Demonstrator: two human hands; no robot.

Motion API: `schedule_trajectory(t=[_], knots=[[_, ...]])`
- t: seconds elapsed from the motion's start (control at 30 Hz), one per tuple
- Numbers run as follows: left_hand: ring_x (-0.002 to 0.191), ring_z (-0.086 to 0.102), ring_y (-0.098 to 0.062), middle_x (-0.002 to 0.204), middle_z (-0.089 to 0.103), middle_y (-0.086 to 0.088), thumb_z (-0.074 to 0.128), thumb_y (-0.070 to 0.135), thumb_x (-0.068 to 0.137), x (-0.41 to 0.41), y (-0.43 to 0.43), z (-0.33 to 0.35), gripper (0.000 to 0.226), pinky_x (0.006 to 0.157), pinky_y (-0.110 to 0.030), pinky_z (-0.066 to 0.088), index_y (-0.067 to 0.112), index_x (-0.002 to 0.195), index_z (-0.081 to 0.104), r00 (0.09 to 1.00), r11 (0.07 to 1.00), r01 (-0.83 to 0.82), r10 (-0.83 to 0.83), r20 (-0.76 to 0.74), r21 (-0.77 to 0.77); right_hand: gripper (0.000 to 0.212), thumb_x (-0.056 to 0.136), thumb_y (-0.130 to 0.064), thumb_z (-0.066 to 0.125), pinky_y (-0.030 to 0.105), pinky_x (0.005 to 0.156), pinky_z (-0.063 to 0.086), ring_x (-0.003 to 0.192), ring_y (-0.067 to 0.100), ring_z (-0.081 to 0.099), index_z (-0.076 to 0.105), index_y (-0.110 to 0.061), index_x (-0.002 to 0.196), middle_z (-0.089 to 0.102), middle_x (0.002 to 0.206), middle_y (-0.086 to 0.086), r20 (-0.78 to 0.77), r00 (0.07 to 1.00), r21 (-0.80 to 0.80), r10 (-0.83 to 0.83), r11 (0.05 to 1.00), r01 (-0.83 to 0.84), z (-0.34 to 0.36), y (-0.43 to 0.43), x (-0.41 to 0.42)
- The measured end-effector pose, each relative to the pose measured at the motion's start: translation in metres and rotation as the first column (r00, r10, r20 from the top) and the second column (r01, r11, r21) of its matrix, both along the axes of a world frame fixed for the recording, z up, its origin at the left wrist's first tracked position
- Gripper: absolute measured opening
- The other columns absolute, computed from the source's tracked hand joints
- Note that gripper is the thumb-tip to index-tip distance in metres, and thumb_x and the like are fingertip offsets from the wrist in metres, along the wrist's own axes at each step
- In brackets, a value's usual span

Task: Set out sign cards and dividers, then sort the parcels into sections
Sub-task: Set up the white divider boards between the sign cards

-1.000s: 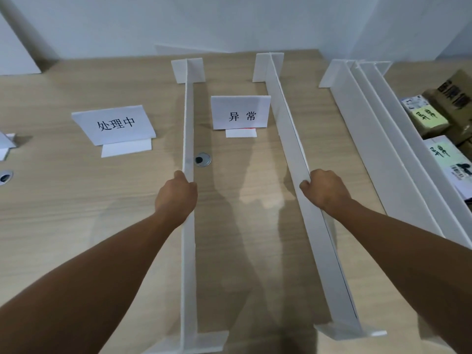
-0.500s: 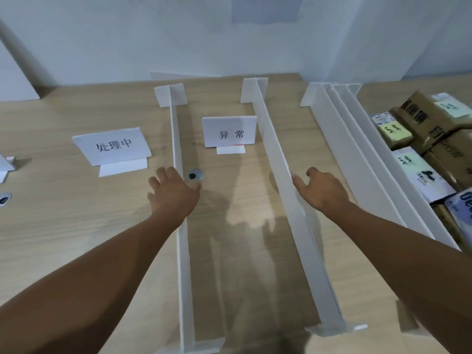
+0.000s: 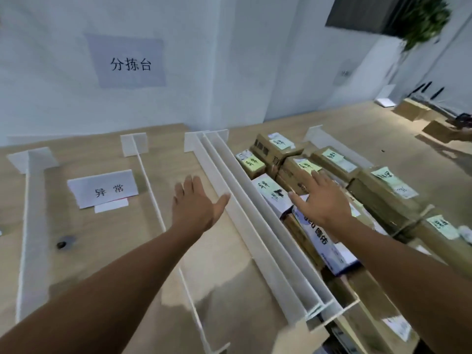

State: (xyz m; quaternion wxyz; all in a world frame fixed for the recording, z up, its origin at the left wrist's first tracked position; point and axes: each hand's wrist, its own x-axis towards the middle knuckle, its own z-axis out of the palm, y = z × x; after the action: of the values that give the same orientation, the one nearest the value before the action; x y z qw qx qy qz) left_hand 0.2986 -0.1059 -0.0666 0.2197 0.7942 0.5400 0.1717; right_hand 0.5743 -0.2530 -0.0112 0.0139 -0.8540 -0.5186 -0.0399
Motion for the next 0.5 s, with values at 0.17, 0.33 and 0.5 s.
schedule_trajectory(t=[0.17,0.33,0.5], knots=[[0.156,0.004,-0.032,0.17,0.01,-0.011,0.045,0.075,0.09,0.081,-0.019,-0.038,0.105,0.124,-0.05,0.018,0.006,0.161,0.012,0.994,0.98,-0.109,0.107,-0.021,-0.164,0.082,0.096,-0.07,0.039,0.044,0.123,0.018,0.153,0.028,0.017,0.026,-0.02,0.16,0.031,0.163,0.009,-0.117,0.983,0.061,0.144,0.989,-0.138,-0.048,0.023,0.052],[0.145,0.035,-0.037,0.163,0.026,-0.017,0.052,0.062,0.095,0.154,-0.044,-0.091,0.092,0.111,-0.049,0.038,0.0,0.156,0.021,0.977,0.916,-0.213,0.209,-0.051,-0.341,0.057,0.094,-0.06,0.045,0.042,0.081,0.046,0.114,0.033,0.049,0.049,-0.013,0.126,0.053,0.122,0.011,-0.153,0.926,-0.087,0.345,0.929,-0.36,-0.123,0.045,0.047],[0.12,0.059,-0.039,0.135,0.056,-0.019,0.047,0.038,0.103,0.191,-0.053,-0.128,0.045,0.087,-0.041,0.045,0.003,0.133,0.046,0.942,0.848,-0.335,0.309,-0.129,-0.412,0.025,0.102,-0.042,0.042,0.039,0.067,0.042,0.095,0.035,0.067,0.049,-0.018,0.106,0.068,0.106,0.012,-0.271,0.919,-0.244,0.285,0.904,-0.352,-0.175,0.061,0.026]])
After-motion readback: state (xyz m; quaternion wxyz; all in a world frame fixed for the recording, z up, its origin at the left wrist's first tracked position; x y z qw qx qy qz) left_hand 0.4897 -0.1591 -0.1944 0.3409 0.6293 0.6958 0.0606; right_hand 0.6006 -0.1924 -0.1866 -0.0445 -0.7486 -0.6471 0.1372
